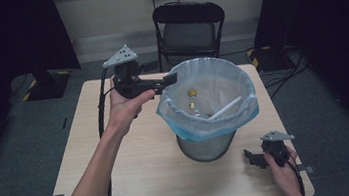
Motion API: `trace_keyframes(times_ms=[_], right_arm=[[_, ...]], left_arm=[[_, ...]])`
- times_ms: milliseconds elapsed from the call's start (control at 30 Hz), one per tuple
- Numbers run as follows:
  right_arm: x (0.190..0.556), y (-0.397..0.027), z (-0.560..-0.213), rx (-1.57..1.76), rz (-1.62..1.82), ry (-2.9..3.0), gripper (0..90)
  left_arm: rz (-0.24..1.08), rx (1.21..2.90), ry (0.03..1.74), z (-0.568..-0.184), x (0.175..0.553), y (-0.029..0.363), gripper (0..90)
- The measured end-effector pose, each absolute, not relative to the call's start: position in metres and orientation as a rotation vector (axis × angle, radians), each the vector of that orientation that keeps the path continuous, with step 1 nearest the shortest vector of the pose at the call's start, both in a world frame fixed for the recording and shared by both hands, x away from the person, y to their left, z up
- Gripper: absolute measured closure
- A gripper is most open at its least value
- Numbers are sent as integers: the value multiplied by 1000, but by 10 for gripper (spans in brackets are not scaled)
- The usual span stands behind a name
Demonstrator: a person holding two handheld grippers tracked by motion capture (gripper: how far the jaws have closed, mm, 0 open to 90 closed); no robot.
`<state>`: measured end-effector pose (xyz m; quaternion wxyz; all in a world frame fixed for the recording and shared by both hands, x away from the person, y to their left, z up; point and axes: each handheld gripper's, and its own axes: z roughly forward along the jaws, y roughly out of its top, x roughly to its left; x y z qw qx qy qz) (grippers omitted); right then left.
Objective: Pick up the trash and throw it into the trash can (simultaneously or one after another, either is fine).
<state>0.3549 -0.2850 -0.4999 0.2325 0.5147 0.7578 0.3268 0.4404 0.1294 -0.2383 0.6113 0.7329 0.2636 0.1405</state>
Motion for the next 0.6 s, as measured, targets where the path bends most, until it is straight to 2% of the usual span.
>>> trace_keyframes(times_ms=[600], right_arm=[[355, -285, -500, 1414, 898, 2080, 126]], left_arm=[[363, 1665, 691, -253, 436, 177, 156]])
